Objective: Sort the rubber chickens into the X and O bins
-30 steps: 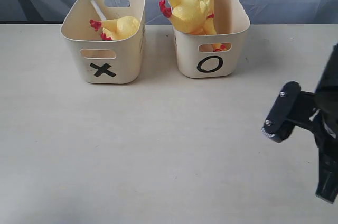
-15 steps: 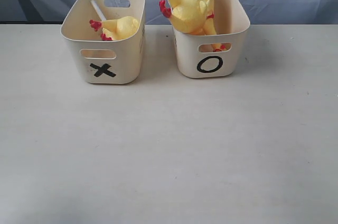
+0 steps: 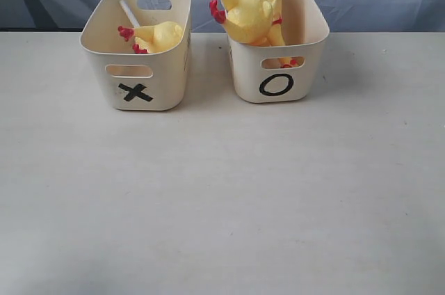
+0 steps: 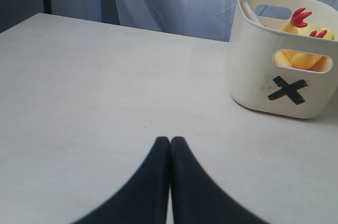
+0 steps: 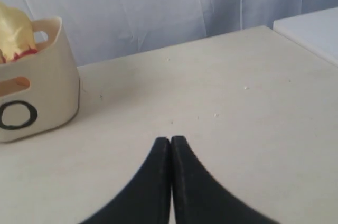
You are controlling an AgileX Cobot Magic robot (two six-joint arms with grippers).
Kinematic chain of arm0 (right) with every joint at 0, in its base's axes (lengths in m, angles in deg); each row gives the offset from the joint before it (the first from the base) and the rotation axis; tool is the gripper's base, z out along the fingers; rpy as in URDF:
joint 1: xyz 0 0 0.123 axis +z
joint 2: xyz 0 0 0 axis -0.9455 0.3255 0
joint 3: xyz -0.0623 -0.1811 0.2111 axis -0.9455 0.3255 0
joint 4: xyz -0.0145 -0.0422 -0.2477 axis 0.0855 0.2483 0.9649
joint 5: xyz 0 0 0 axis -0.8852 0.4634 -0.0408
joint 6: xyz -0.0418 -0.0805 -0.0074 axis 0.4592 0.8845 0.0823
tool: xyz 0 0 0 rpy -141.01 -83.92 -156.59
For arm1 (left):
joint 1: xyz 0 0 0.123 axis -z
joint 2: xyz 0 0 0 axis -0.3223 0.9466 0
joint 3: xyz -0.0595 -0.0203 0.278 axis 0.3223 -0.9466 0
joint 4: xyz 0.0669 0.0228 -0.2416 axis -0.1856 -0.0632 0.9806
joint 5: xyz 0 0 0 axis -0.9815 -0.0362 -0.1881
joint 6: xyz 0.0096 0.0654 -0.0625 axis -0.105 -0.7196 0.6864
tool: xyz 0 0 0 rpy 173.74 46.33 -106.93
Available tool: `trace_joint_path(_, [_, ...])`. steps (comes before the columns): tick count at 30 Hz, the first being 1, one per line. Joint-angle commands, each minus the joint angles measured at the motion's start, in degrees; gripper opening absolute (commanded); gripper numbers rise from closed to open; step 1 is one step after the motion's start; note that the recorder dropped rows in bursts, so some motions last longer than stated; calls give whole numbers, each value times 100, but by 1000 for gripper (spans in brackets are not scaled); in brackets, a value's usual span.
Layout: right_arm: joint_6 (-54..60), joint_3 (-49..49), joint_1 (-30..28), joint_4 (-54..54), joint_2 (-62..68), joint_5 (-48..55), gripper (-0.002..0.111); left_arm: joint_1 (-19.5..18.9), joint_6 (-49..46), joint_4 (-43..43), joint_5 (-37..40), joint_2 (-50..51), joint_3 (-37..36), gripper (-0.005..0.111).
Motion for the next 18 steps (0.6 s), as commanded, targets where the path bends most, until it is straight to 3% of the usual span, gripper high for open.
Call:
trace_joint_path(1, [262, 93, -23, -11, -12, 111, -1, 46, 29, -3, -63, -20, 15, 0])
trace_joint_path(8, [319, 93, -23, -105, -12, 110, -1, 46, 29, -3, -63, -20, 15, 0])
trace_joint_path(15, [1489, 93, -23, -988, -12, 82, -1, 46, 29, -3, -63, -20, 15, 0])
trace_joint_path(18, [1500, 93, -23, -1053, -12, 82, -1, 46, 29, -3, -63, -20, 15, 0])
